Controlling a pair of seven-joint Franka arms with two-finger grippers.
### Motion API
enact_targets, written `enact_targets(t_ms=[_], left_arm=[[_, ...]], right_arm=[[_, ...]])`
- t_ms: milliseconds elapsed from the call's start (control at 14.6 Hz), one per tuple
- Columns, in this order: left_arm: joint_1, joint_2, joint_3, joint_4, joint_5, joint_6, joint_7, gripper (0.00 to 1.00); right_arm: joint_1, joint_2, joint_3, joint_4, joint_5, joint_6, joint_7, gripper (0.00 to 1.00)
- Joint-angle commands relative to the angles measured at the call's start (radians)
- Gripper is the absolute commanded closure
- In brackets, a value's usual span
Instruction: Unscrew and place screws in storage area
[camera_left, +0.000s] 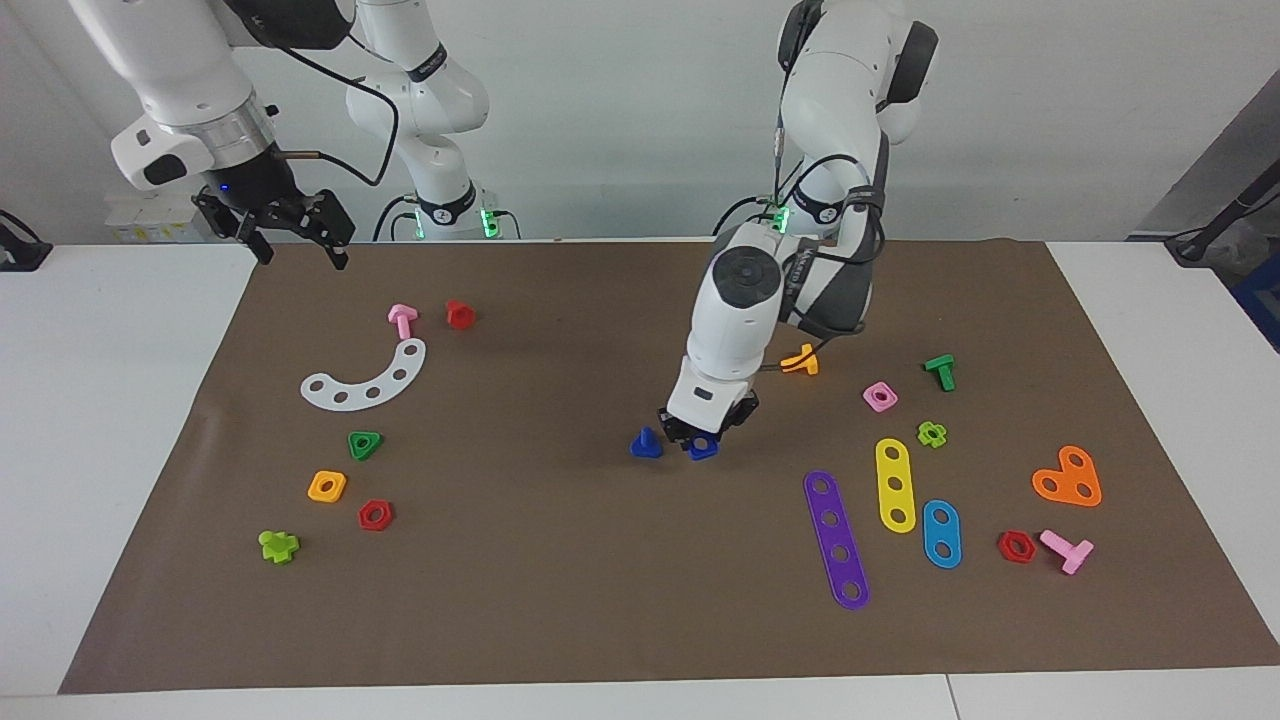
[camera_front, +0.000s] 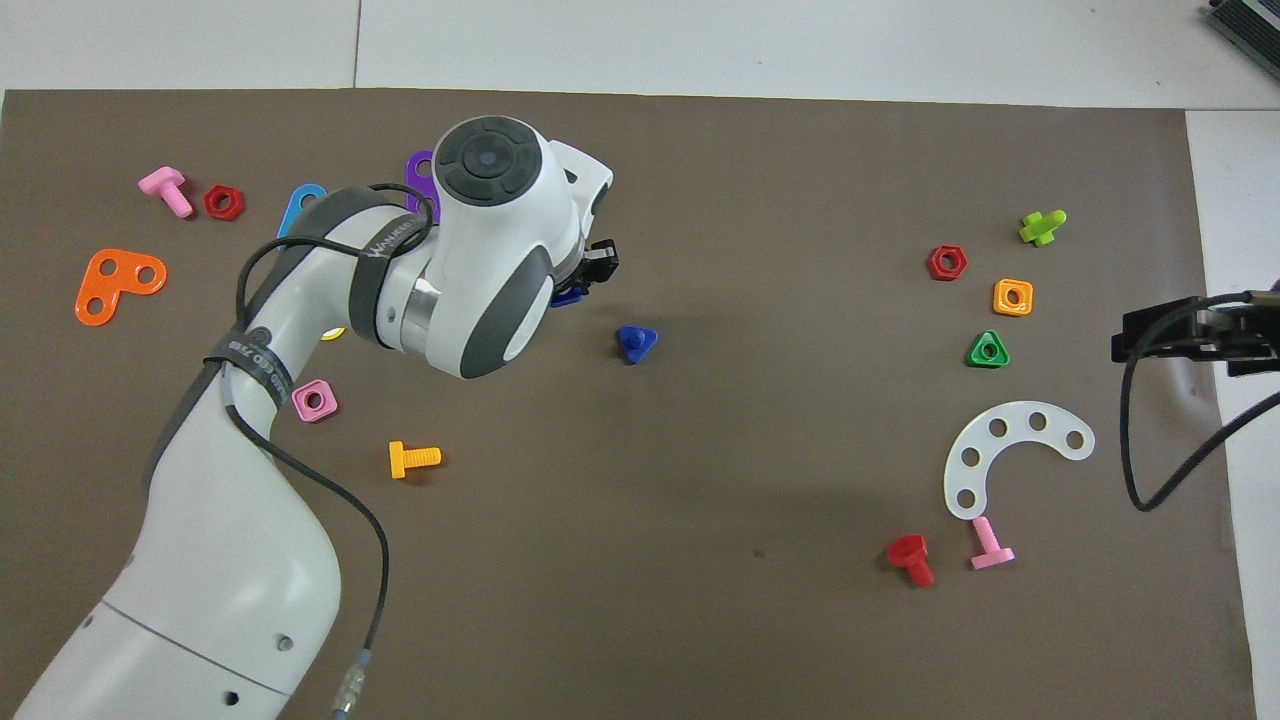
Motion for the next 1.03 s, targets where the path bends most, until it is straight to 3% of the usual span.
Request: enact_targets(t_ms=[0, 274, 411, 547, 753, 958], left_arm=[[0.055, -0.077, -0.007, -0.107, -0.025, -0.045, 0.156, 0.79], [0.116, -0.173, -0.004, -0.334, -0.025, -0.028, 0.385, 0.80], [0.141, -0.202, -0.004, -0.411, -0.025, 0.000, 0.462, 0.80], [0.158, -0.216, -0.003, -0.445, -0.025, 0.006, 0.516, 0.80], [0.194, -0.223, -0.003, -0.479, -0.023, 0.047, 0.589, 0.78], [0.213, -0.226, -0.003, -0.525, -0.023, 0.179, 0.606, 0.77]], right_arm=[[-0.001, -0.025, 0.010, -0.032, -0.007, 0.060, -0.032, 0.00], [0.065, 0.053, 0.032, 0.044, 0.004, 0.069, 0.041, 0.00], [0.143, 0.110, 0.033, 0.060, 0.007, 0.141, 0.127, 0.00], [0.249, 0.218, 0.033, 0.093, -0.007, 0.189, 0.237, 0.00], [0.385, 0.431, 0.033, 0.257, -0.010, 0.276, 0.411, 0.00], [0.471, 0.542, 0.033, 0.279, -0.010, 0.426, 0.477, 0.00]])
